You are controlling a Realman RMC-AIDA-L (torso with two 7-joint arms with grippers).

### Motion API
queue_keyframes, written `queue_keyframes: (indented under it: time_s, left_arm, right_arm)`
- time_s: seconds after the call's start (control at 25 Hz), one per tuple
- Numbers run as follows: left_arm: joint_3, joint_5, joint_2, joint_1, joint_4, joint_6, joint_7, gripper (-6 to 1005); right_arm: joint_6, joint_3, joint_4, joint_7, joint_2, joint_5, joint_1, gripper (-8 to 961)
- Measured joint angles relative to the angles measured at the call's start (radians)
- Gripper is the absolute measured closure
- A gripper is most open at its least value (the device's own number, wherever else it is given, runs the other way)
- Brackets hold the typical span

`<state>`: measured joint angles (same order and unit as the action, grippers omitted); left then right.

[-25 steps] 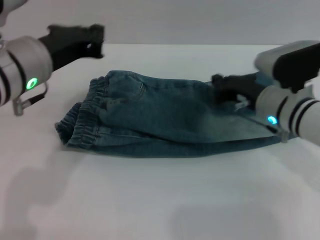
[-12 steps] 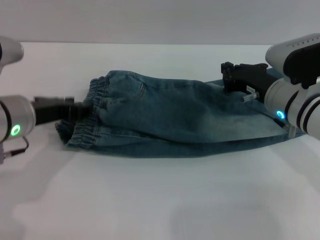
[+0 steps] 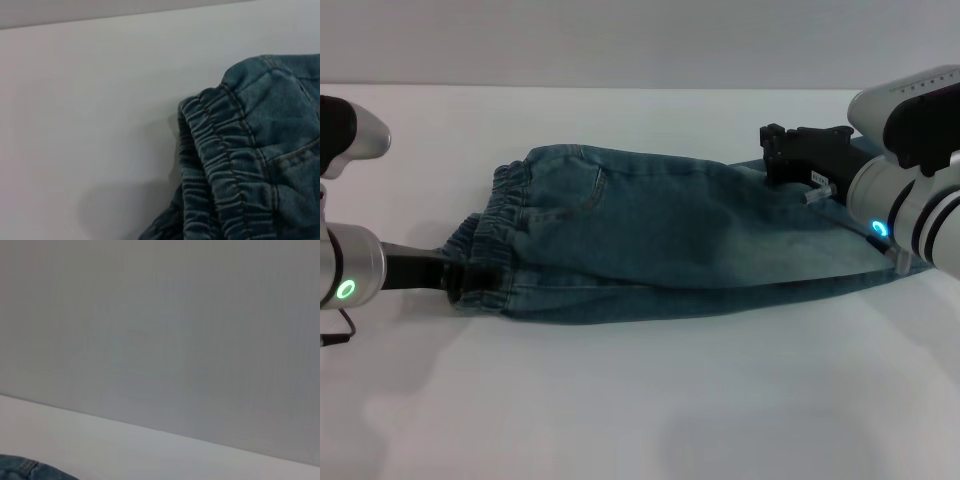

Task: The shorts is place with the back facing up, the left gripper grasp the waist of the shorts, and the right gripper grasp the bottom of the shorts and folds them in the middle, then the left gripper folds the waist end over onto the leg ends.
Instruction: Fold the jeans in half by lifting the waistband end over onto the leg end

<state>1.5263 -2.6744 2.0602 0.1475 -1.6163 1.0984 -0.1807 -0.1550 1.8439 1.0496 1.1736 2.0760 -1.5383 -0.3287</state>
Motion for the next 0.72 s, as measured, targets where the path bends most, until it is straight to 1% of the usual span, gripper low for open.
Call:
queue_keyframes:
  time_s: [0.12, 0.28, 0.4, 0.44, 0.48, 0.64, 0.68, 0.72]
  left_arm:
    - [0.001, 0.0, 0.0, 0.0, -0.01, 0.004, 0.003, 170]
    - [0.006, 0.0, 0.0, 0.004, -0.044, 0.039, 0.006, 173]
    - [0.006, 0.0, 0.0, 0.004, -0.044, 0.039, 0.006, 174]
    - [0.005, 0.003, 0.0, 0.013, -0.043, 0.048, 0.009, 175]
    - [0.003, 0.002, 0.001, 0.023, -0.025, 0.051, 0.015, 176]
    - [0.003, 0.002, 0.001, 0.023, -0.025, 0.051, 0.015, 178]
    - [0.002, 0.0, 0.001, 0.04, 0.01, 0.048, 0.018, 179]
    - [0.002, 0.0, 0.001, 0.04, 0.01, 0.048, 0.018, 180]
  right_arm:
    - [0.0, 0.0, -0.002, 0.0, 0.0, 0.001, 0.0, 955]
    - [-0.001, 0.0, -0.008, 0.0, -0.001, 0.002, -0.001, 955]
    - [-0.001, 0.0, -0.012, 0.0, -0.001, 0.002, -0.002, 954]
    - [-0.002, 0.0, -0.013, 0.0, -0.002, 0.003, -0.003, 954]
    - [-0.002, 0.0, -0.014, 0.0, -0.002, 0.003, -0.004, 954]
    - [-0.002, 0.0, -0.027, 0.0, -0.004, 0.003, -0.015, 954]
    - [-0.003, 0.0, -0.029, 0.0, -0.004, 0.003, -0.016, 954]
    - [-0.006, 0.0, -0.03, 0.0, -0.004, 0.003, -0.018, 954]
